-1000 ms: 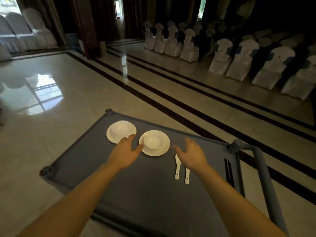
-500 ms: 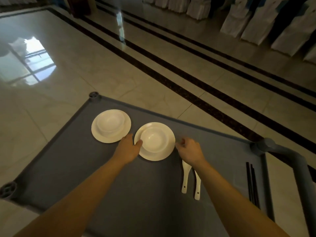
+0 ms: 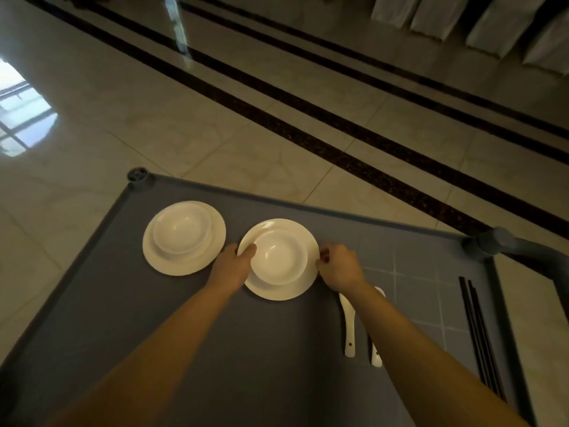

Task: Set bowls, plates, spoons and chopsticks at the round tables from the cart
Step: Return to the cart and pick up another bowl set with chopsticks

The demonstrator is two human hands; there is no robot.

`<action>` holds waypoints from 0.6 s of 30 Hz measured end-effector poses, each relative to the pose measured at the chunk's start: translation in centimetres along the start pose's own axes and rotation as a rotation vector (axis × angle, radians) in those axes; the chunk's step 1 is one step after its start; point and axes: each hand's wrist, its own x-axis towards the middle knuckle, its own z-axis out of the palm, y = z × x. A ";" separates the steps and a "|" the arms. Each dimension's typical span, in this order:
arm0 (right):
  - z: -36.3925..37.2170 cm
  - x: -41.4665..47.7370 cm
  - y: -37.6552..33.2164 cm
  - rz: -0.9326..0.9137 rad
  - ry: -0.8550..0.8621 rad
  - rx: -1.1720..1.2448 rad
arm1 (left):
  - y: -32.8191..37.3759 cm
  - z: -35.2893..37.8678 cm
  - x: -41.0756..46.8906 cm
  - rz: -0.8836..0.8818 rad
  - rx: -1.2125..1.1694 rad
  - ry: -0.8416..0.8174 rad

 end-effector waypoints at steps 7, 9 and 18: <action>0.0 -1.6 0.8 0.024 0.100 0.035 | -0.2 0.0 0.7 -0.042 -0.125 -0.095; -0.4 -2.7 1.2 0.039 0.137 0.067 | 0.2 0.2 0.3 -0.036 -0.138 -0.119; -3.1 -10.4 3.8 0.120 0.304 0.253 | 1.6 3.8 -4.1 0.121 -0.239 -0.215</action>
